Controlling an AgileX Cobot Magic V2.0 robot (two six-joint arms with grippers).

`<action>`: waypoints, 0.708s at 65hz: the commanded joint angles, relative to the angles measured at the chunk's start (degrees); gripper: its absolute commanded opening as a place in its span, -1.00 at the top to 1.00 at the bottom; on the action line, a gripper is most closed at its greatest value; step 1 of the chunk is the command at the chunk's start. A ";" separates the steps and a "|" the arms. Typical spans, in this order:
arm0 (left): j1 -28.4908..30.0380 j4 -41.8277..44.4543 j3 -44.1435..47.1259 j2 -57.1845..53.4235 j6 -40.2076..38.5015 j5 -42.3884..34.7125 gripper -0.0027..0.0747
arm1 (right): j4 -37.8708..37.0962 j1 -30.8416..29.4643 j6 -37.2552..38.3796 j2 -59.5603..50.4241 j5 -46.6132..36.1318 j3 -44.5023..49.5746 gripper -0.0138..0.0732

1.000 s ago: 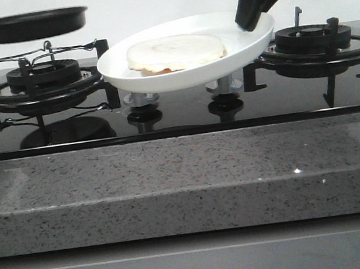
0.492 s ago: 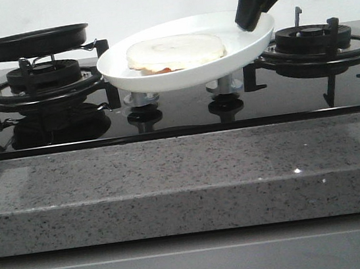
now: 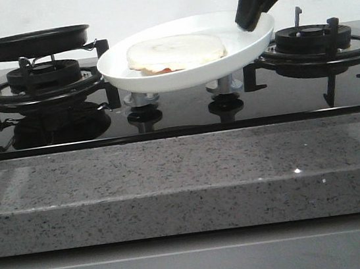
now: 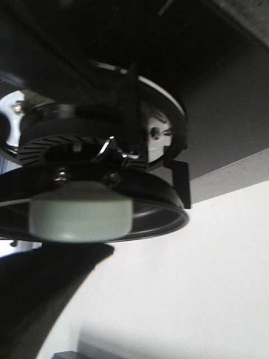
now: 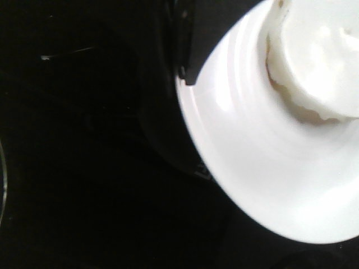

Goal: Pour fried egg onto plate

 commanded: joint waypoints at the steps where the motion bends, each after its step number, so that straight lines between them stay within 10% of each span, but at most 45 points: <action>1: 0.17 -1.91 -1.68 -2.76 0.01 5.46 -0.50 | 2.19 0.03 -0.26 -3.24 -2.15 -1.61 0.82; 28: 0.17 1.94 -1.68 -2.76 2.22 14.09 -0.37 | 2.19 0.03 -0.26 -3.24 -2.15 -1.61 0.82; 46: 0.17 7.88 -1.68 -2.76 3.14 17.21 0.57 | 2.19 0.03 -0.26 -3.24 -2.15 -1.61 0.82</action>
